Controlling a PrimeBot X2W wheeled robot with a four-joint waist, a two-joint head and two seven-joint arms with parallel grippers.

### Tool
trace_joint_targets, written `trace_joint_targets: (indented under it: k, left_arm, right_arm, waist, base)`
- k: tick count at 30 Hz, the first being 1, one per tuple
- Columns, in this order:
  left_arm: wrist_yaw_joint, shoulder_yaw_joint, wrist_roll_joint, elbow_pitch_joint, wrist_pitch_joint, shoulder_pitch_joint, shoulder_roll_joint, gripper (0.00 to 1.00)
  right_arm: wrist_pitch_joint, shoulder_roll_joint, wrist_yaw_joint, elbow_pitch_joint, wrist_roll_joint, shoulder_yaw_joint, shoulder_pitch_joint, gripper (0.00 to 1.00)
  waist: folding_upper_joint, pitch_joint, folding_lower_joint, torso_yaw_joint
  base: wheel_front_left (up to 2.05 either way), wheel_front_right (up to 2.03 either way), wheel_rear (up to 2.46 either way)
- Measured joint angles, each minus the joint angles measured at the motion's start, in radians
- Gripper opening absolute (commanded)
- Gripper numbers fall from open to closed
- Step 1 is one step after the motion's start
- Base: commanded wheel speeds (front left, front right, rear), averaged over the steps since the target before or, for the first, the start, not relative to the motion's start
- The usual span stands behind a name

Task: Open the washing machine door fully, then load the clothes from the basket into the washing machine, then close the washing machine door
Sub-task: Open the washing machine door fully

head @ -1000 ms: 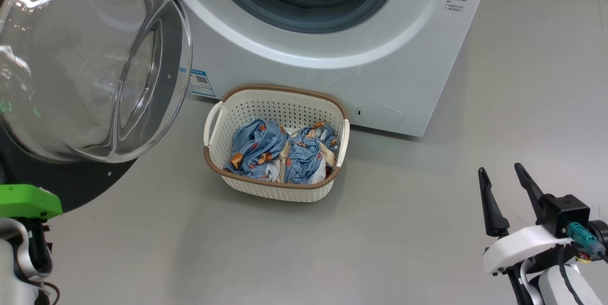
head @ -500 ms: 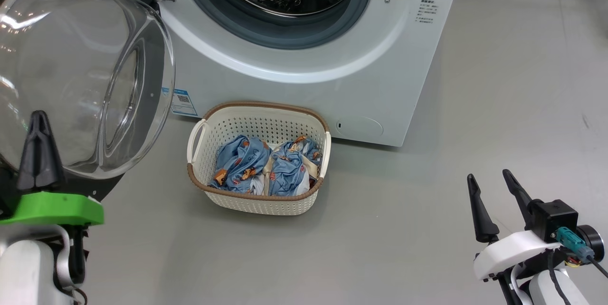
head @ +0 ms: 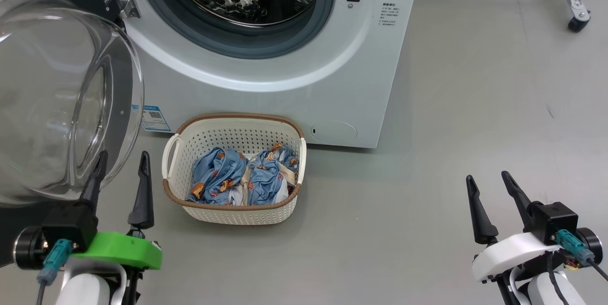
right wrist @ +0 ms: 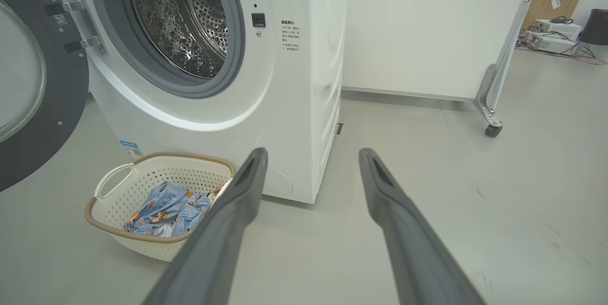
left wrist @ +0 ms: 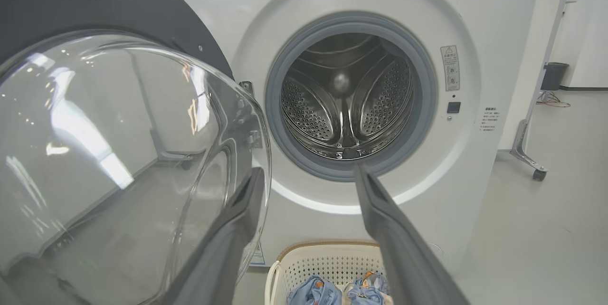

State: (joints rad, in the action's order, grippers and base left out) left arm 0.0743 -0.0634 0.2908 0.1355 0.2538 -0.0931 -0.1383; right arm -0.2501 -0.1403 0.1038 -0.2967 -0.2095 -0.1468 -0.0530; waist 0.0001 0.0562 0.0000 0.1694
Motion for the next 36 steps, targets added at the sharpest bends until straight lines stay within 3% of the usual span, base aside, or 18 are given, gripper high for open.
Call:
trace_joint_targets:
  k: [23, 36]
  left_arm:
    - [0.004, 0.019, -0.013, 0.08, 0.0, 0.124, 0.031, 1.0]
    - [0.0, 0.009, -0.027, 0.114, 0.0, 0.136, 0.036, 1.0]
  right_arm:
    - [0.0, 0.009, -0.002, 0.036, 0.002, 0.022, 0.043, 1.0]
    - [0.0, 0.007, -0.009, 0.061, 0.002, 0.051, 0.067, 1.0]
  waist:
    - [0.0, -0.059, 0.0, -0.134]
    - [0.0, -0.068, 0.0, -0.128]
  base:
    - [0.0, 0.0, 0.0]
    - [0.0, 0.0, 0.0]
